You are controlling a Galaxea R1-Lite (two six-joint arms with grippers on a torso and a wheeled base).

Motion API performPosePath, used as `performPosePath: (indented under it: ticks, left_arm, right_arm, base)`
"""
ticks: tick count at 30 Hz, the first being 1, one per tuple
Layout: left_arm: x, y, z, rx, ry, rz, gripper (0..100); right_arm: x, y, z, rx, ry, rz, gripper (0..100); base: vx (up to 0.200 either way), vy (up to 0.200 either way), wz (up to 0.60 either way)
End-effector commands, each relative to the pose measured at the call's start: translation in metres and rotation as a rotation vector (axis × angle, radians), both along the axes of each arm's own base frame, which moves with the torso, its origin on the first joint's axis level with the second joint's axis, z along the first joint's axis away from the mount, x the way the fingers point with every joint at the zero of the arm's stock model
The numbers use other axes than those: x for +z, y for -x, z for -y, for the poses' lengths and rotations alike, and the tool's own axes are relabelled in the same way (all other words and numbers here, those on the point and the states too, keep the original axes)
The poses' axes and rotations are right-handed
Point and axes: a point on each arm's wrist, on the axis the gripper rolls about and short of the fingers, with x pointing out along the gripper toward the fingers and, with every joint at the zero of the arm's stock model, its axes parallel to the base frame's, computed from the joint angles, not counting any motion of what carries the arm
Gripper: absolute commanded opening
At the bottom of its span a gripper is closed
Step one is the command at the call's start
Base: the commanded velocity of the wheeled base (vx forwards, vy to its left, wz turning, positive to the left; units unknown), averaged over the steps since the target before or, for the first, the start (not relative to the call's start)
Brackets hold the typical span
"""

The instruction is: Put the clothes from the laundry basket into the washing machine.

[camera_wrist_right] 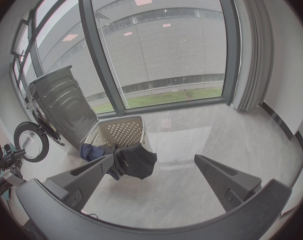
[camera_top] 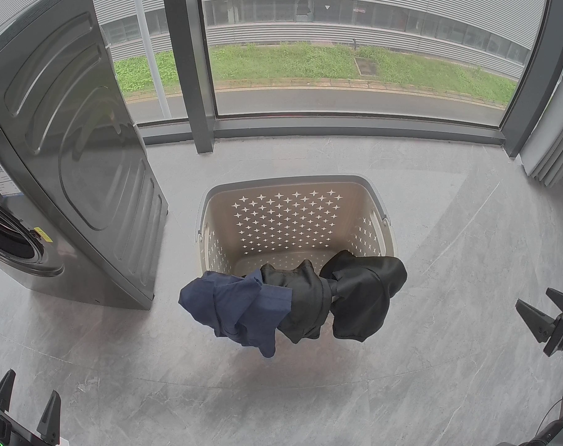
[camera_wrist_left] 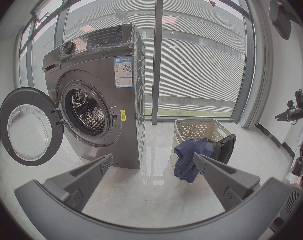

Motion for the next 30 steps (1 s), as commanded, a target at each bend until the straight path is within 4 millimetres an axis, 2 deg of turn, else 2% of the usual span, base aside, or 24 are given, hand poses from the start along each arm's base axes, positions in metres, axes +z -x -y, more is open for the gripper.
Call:
performPosePath:
  ticks: [1, 3, 4, 10, 14, 22, 30]
  left_arm:
    - [-0.005, 0.000, 0.000, 0.002, 0.000, -0.004, 100]
    - [-0.005, 0.000, 0.000, 0.000, 0.000, -0.004, 100]
    - [-0.005, 0.000, 0.000, 0.000, 0.000, -0.005, 100]
    - [-0.005, 0.000, 0.000, 0.000, 0.000, -0.005, 100]
    - [-0.005, 0.000, 0.000, 0.000, 0.000, -0.005, 100]
    - [-0.005, -0.001, 0.000, 0.000, 0.001, -0.007, 100]
    - [-0.005, 0.000, 0.000, 0.002, 0.000, -0.005, 100]
  right_arm:
    - [-0.010, -0.022, -0.003, 0.009, 0.009, -0.128, 100]
    - [-0.010, -0.026, -0.003, 0.009, 0.012, -0.143, 100]
    - [-0.011, -0.036, -0.005, 0.010, 0.013, -0.168, 100]
    - [-0.016, -0.059, -0.016, 0.038, 0.014, -0.192, 100]
    - [-0.019, -0.069, -0.025, 0.048, 0.013, -0.188, 100]
    - [-0.033, -0.098, -0.044, 0.058, 0.027, -0.223, 100]
    - [-0.046, -0.118, -0.055, 0.077, 0.040, -0.268, 100]
  base:
    - [0.000, 0.000, 0.00]
    - [0.000, 0.000, 0.00]
    - [0.000, 0.000, 0.00]
    - [0.000, 0.000, 0.00]
    - [0.000, 0.000, 0.00]
    - [0.000, 0.000, 0.00]
    - [0.000, 0.000, 0.00]
